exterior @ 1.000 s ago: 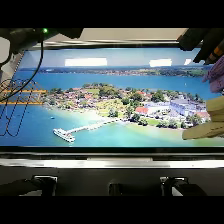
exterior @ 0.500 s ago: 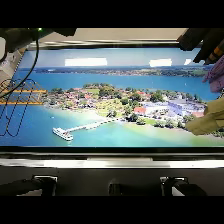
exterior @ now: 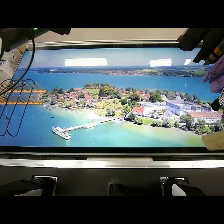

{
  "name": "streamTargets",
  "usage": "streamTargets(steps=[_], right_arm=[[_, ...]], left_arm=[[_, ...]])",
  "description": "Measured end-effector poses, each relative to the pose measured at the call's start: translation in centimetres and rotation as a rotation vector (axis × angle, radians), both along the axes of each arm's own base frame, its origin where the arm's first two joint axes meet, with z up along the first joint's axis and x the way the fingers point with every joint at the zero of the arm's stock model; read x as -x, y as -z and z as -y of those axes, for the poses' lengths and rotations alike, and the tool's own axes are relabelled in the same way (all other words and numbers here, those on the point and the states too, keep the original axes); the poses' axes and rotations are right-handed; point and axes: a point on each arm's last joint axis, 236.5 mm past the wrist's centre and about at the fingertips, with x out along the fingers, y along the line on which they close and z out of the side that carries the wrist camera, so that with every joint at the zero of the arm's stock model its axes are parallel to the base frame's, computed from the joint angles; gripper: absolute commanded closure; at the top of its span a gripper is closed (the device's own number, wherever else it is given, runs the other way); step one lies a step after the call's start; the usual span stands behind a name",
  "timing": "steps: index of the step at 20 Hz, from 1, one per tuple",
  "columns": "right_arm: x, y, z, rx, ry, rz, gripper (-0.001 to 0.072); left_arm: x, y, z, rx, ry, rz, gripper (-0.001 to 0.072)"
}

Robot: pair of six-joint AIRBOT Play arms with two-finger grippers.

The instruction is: Fold the clothes and pants, and hang the long-sleeved shirts on hangers.

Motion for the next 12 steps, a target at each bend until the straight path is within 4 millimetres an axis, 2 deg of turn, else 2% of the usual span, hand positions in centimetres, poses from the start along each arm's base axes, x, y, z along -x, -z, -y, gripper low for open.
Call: streamTargets(steps=[7,12], right_arm=[[2.4,0.1,5.5,0.010,0.060,0.000,0.0691],[2.4,1.6,10.1,-0.006,0.052,-0.003,0.0691]], left_arm=[[-0.4,0.0,-0.9,-0.001,-0.019,0.000,0.0096],[-0.5,0.0,-1.1,0.000,-0.022,0.000,0.0096]])
